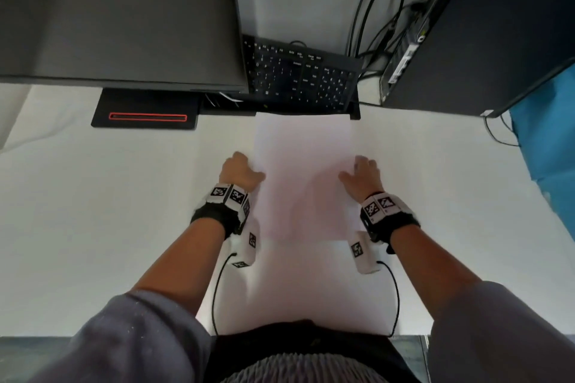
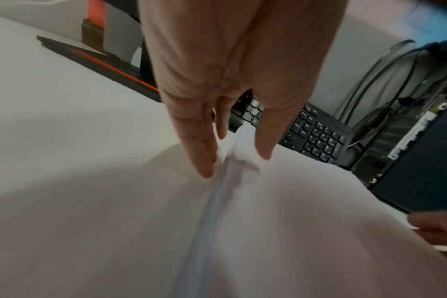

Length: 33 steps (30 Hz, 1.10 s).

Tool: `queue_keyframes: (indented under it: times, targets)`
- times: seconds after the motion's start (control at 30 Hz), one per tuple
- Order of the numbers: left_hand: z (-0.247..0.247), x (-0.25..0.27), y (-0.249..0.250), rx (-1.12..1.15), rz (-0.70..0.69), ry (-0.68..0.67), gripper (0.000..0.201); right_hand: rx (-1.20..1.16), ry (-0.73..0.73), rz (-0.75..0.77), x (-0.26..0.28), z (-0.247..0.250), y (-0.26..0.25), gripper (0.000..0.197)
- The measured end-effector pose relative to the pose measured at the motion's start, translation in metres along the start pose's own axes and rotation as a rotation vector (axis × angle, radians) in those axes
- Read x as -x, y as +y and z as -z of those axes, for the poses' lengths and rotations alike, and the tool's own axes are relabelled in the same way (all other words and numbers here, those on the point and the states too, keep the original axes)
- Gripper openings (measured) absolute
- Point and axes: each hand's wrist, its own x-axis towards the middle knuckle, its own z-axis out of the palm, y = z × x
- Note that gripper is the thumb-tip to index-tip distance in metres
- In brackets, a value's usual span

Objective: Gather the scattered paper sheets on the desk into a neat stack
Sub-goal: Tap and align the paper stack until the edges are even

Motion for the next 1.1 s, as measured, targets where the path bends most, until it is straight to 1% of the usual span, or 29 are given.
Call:
queue_keyframes:
  times: [0.03, 0.07, 0.1, 0.17, 0.2, 0.23, 0.27, 0.33, 0.4, 0.43, 0.47, 0.5, 0.53, 0.57, 0.6, 0.63, 0.67, 0.7, 0.73, 0.77, 0.8, 0.87, 0.93, 1.0, 1.1]
  targets:
    - [0.000, 0.002, -0.004, 0.081, -0.058, -0.006, 0.059, -0.078, -0.030, 0.057, 0.001, 0.002, 0.004, 0.062]
    - [-0.001, 0.005, -0.008, 0.160, -0.092, -0.007, 0.060, -0.197, -0.082, 0.079, 0.005, 0.003, 0.008, 0.065]
    - [-0.001, 0.007, -0.011, 0.210, -0.111, -0.003, 0.055, -0.324, -0.145, 0.078, 0.007, 0.004, 0.012, 0.067]
    - [-0.004, 0.009, -0.016, 0.217, -0.152, -0.005, 0.032, -0.523, -0.237, 0.064, 0.011, 0.003, 0.018, 0.066]
    - [-0.005, 0.008, -0.017, 0.193, -0.174, -0.002, 0.019, -0.576, -0.250, 0.064, 0.011, 0.001, 0.019, 0.065]
    - [-0.006, 0.008, -0.018, 0.184, -0.182, -0.002, 0.012, -0.613, -0.249, 0.068, 0.010, -0.001, 0.021, 0.064]
    - [-0.006, 0.010, -0.018, 0.193, -0.190, -0.006, 0.008, -0.638, -0.250, 0.073, 0.009, -0.004, 0.022, 0.064]
    - [-0.008, 0.014, -0.017, 0.219, -0.199, -0.002, 0.007, -0.663, -0.252, 0.072, 0.006, -0.008, 0.022, 0.064]
    - [-0.009, 0.018, -0.016, 0.224, -0.197, 0.006, 0.017, -0.676, -0.250, 0.076, 0.005, -0.009, 0.023, 0.065]
    - [-0.009, 0.018, -0.017, 0.235, -0.190, -0.001, 0.014, -0.696, -0.246, 0.078, 0.005, -0.009, 0.022, 0.065]
    - [-0.008, 0.022, -0.018, 0.259, -0.202, -0.025, 0.002, -0.721, -0.242, 0.080, 0.006, -0.008, 0.021, 0.065]
    - [-0.007, 0.022, -0.021, 0.302, -0.210, -0.064, 0.015, -0.739, -0.232, 0.081, 0.007, -0.007, 0.021, 0.065]
    - [-0.006, 0.026, -0.025, 0.325, -0.232, -0.121, 0.033, -0.744, -0.227, 0.083, 0.010, -0.006, 0.021, 0.067]
    - [-0.004, 0.034, -0.028, 0.323, -0.247, -0.186, 0.051, -0.732, -0.228, 0.083, 0.015, -0.004, 0.024, 0.070]
    - [-0.005, 0.042, -0.033, 0.270, -0.263, -0.245, 0.074, -0.683, -0.247, 0.092, 0.020, -0.003, 0.028, 0.076]
    - [-0.006, 0.053, -0.038, 0.184, -0.282, -0.290, 0.096, -0.570, -0.276, 0.119, 0.026, -0.002, 0.034, 0.085]
    - [-0.010, 0.062, -0.044, 0.085, -0.317, -0.306, 0.112, -0.397, -0.300, 0.167, 0.033, 0.000, 0.042, 0.097]
    - [-0.016, 0.070, -0.050, -0.010, -0.355, -0.299, 0.121, -0.199, -0.316, 0.227, 0.041, 0.000, 0.049, 0.112]
    - [-0.022, 0.077, -0.056, -0.088, -0.396, -0.273, 0.126, -0.020, -0.318, 0.284, 0.049, -0.001, 0.056, 0.126]
    - [-0.029, 0.077, -0.063, -0.127, -0.415, -0.256, 0.128, 0.106, -0.308, 0.329, 0.054, -0.003, 0.061, 0.134]
    - [-0.034, 0.079, -0.067, -0.147, -0.425, -0.243, 0.127, 0.179, -0.294, 0.366, 0.060, -0.006, 0.065, 0.140]
    - [-0.040, 0.080, -0.070, -0.190, -0.430, -0.207, 0.123, 0.233, -0.274, 0.390, 0.064, -0.014, 0.070, 0.144]
    - [-0.044, 0.079, -0.071, -0.225, -0.437, -0.154, 0.116, 0.266, -0.239, 0.369, 0.065, -0.019, 0.072, 0.140]
    - [-0.045, 0.080, -0.070, -0.240, -0.441, -0.108, 0.111, 0.277, -0.188, 0.342, 0.066, -0.021, 0.073, 0.131]
    - [-0.047, 0.079, -0.070, -0.245, -0.445, -0.097, 0.109, 0.286, -0.138, 0.335, 0.069, -0.024, 0.072, 0.122]
